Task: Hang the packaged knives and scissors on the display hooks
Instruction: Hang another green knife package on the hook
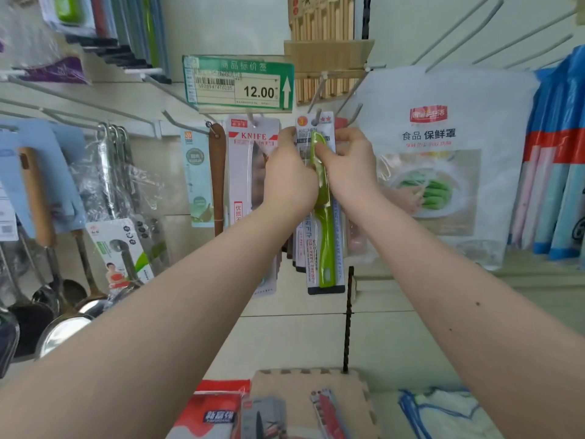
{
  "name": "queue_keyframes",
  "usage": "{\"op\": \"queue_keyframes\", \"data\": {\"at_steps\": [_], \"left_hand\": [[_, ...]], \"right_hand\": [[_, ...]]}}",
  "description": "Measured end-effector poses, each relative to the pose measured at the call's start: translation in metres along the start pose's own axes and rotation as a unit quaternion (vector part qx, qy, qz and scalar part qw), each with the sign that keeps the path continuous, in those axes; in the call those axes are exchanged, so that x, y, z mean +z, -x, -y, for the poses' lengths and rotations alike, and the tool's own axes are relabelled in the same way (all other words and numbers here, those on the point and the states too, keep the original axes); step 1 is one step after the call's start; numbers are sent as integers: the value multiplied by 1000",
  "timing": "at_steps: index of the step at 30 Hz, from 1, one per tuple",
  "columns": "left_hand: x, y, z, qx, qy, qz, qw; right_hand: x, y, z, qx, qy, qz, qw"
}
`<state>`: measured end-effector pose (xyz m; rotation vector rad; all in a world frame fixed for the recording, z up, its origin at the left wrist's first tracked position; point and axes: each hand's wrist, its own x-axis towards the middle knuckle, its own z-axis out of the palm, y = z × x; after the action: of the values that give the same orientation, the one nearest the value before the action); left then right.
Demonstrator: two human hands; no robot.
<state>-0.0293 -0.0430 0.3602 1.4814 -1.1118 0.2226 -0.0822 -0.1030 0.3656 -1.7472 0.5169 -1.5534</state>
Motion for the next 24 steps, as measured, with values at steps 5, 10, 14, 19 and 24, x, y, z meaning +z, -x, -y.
{"op": "queue_keyframes", "data": {"at_steps": [5, 10, 14, 19, 24], "left_hand": [[2, 2, 1, 3, -38, -3, 999], [3, 7, 4, 15, -33, 7, 999], [5, 10, 7, 20, -25, 9, 999], [6, 15, 7, 38, -27, -8, 999], [7, 27, 10, 70, -13, -46, 996]], "right_hand": [[2, 1, -3, -14, 30, -19, 999], [3, 5, -4, -10, 36, -26, 999], [2, 8, -7, 1, 28, -27, 999], [-4, 13, -11, 1, 31, -37, 999], [-12, 31, -16, -8, -11, -35, 999]]}}
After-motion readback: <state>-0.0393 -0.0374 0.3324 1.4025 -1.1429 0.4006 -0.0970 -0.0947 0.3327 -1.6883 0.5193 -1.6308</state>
